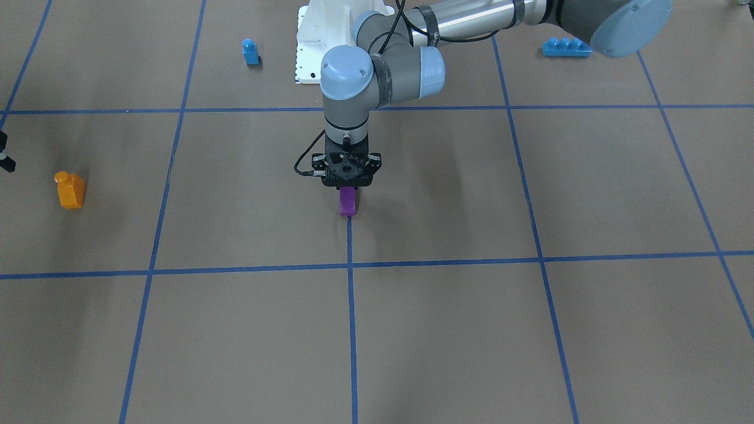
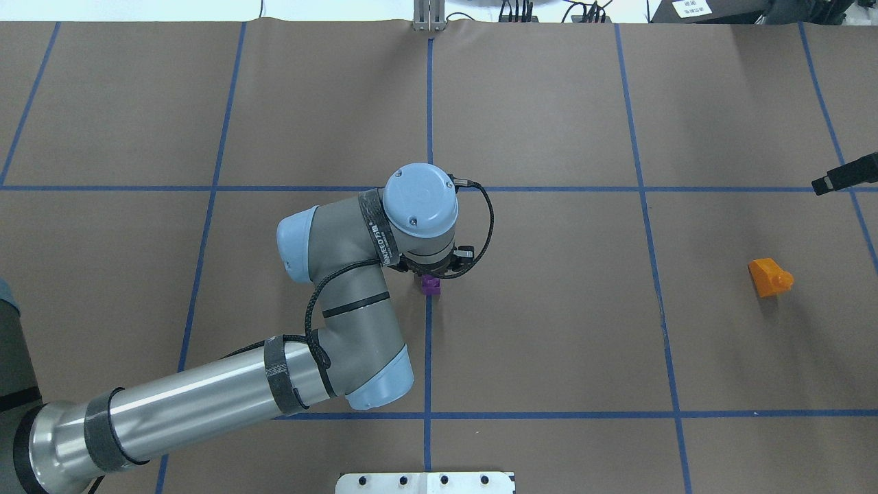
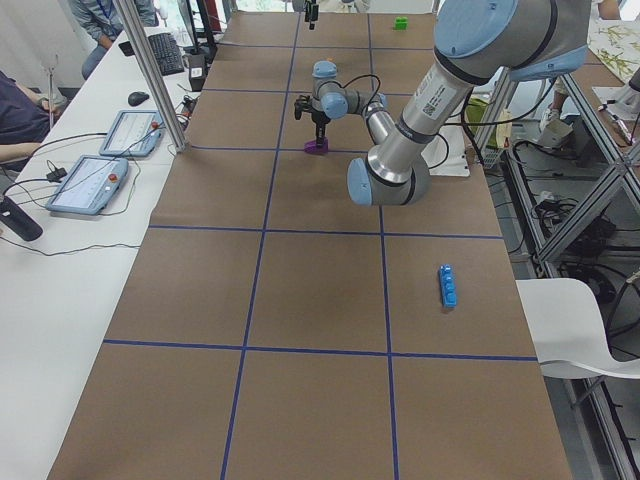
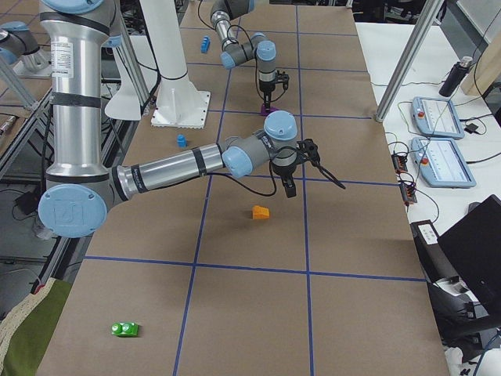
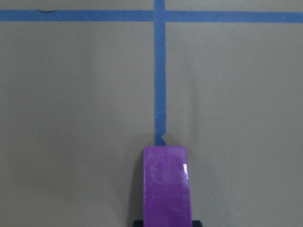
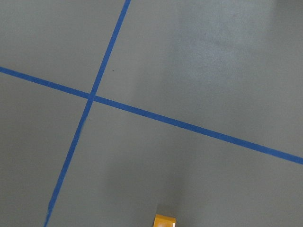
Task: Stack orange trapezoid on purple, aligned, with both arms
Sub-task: 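Lower the purple block onto the table and open the left gripper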
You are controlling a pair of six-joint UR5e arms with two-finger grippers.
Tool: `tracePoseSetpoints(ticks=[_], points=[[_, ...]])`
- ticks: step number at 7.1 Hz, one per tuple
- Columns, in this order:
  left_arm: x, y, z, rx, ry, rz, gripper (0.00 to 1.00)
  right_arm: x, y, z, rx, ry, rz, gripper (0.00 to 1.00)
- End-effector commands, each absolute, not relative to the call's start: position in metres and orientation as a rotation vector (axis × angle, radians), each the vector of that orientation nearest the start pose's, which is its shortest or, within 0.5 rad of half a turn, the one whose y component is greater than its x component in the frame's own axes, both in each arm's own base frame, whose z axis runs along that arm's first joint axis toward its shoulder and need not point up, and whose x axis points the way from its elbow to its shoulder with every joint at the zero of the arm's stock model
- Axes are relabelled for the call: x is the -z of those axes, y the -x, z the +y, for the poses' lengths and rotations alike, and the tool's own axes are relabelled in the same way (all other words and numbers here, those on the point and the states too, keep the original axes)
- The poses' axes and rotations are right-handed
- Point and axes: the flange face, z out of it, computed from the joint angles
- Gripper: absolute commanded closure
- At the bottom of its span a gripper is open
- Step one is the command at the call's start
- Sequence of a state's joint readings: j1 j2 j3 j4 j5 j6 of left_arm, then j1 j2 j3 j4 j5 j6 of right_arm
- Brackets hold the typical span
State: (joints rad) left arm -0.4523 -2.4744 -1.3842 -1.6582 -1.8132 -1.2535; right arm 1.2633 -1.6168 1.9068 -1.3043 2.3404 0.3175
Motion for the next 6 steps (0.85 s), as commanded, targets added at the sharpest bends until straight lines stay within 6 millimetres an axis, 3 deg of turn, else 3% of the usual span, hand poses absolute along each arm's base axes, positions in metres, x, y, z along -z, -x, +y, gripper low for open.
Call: tracePoseSetpoints(ticks=[1,2,4,5,6], points=[[-0.164,-0.644,-0.433,0.027,-0.089,0.828,0.38,-0.483,0.084,-0.476,0.204,-0.272,-0.875,0.00],[-0.165,-0.644,-0.433,0.027,-0.095,0.825,0.00,-0.483,0.084,-0.476,0.204,-0.272,-0.875,0.00],[-0.154,-0.632,-0.436,0.032,-0.114,0.846,0.00,-0.484,0.083,-0.475,0.203,-0.271,-0.874,0.00],[-0.129,-0.593,-0.451,0.017,-0.159,0.880,0.00,-0.487,0.082,-0.472,0.200,-0.266,-0.871,0.00],[-0.136,-0.545,-0.433,-0.088,-0.177,0.832,0.00,-0.494,0.082,-0.468,0.196,-0.252,-0.868,0.00]])
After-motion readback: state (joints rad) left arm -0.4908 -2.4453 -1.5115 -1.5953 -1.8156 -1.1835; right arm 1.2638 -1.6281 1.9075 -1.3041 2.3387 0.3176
